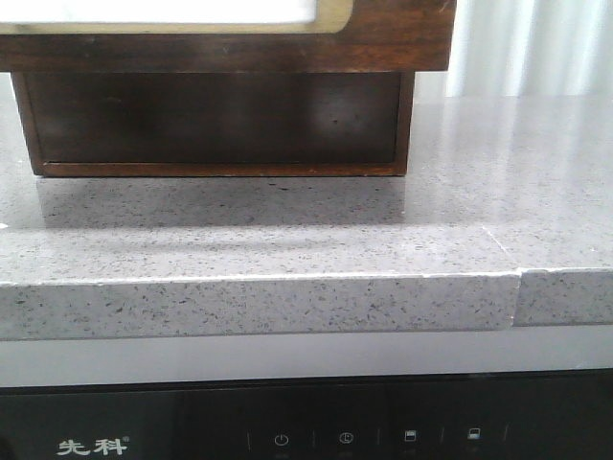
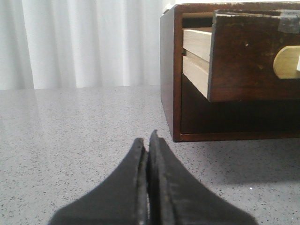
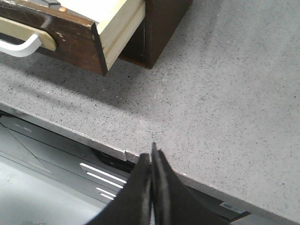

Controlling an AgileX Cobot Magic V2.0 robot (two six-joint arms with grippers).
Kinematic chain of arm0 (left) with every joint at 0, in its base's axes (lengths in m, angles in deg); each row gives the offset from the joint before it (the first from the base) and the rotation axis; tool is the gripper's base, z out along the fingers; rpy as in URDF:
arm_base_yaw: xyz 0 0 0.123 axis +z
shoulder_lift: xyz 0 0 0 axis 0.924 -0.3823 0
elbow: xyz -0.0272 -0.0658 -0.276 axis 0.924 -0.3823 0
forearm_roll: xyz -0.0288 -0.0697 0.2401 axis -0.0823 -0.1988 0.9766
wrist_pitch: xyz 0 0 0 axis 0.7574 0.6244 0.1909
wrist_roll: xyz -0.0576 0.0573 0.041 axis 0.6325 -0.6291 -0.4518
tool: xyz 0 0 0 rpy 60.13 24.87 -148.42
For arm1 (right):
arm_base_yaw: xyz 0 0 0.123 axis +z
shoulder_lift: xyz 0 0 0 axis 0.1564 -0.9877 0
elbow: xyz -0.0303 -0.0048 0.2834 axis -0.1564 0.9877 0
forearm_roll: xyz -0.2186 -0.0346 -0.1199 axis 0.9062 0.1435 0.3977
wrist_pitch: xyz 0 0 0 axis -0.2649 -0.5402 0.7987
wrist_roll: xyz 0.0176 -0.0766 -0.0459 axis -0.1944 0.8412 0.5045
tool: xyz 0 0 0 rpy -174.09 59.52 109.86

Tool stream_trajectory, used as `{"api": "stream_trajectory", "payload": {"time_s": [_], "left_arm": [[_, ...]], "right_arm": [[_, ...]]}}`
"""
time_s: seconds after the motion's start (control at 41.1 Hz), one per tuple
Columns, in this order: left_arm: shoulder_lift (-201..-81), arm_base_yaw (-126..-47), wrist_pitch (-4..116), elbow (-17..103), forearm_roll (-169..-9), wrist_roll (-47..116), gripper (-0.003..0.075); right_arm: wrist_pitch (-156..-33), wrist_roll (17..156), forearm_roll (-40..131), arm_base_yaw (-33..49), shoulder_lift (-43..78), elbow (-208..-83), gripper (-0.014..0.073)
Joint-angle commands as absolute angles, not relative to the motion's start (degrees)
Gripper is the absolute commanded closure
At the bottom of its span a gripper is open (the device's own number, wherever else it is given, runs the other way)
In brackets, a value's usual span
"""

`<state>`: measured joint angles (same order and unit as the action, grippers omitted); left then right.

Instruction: Put scissors in drawer with both arms

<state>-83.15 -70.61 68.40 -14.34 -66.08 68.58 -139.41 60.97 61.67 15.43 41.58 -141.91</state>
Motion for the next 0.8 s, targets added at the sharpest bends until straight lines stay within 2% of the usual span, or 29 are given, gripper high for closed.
{"api": "stream_trajectory", "payload": {"time_s": [0.0, 0.243, 0.341, 0.584, 0.779], "left_arm": [[-82.1, -70.5, 73.1, -15.7, -66.6, 68.8, 0.0741], [-82.1, -70.5, 73.1, -15.7, -66.6, 68.8, 0.0741], [-82.1, -70.5, 73.1, -15.7, -66.6, 68.8, 0.0741], [-82.1, -70.5, 73.1, -15.7, -66.6, 68.8, 0.0741], [-82.1, -70.5, 73.1, -15.7, -66.6, 68.8, 0.0741]], "right_arm": [[-135.4, 61.0, 62.4, 15.2, 41.5, -143.3, 0.0661], [-134.9, 61.0, 62.5, 15.1, 42.1, -142.7, 0.0661], [-132.7, 61.1, 63.2, 12.0, 45.0, -140.1, 0.0661], [-111.5, 61.1, 66.0, -2.1, 59.3, -120.0, 0.0661], [-98.1, 61.1, 66.0, -6.9, 70.3, -103.6, 0.0661]]}}
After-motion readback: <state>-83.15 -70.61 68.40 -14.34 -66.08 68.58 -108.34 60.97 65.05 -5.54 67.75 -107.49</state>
